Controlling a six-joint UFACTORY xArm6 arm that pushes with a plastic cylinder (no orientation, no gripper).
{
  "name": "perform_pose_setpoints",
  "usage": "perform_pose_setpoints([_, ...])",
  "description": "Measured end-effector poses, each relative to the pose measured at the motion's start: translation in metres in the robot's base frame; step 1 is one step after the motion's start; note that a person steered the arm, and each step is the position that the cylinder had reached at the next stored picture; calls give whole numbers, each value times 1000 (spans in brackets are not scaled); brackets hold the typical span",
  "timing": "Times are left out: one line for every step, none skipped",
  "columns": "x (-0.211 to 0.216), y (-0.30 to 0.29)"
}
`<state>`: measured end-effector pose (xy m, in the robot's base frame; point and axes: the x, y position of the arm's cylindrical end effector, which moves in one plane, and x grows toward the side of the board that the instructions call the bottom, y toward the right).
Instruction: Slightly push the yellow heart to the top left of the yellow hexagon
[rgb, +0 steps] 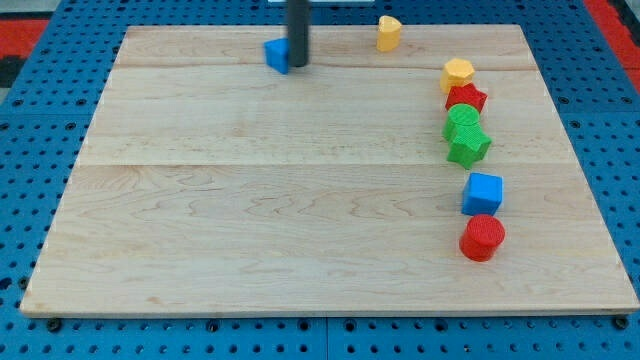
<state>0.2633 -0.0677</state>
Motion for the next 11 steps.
perform_pose_setpoints([-9, -85])
perform_pose_setpoints([-5, -54])
perform_pose_setpoints([-44, -16])
perform_pose_setpoints([-62, -79])
perform_pose_setpoints([-49, -107])
perform_pose_setpoints([-36, -106])
perform_pose_setpoints([-52, -12])
perform_pose_setpoints([-59, 100])
perform_pose_setpoints([-29, 151])
perform_pose_setpoints([19, 163])
perform_pose_setpoints([-10, 259])
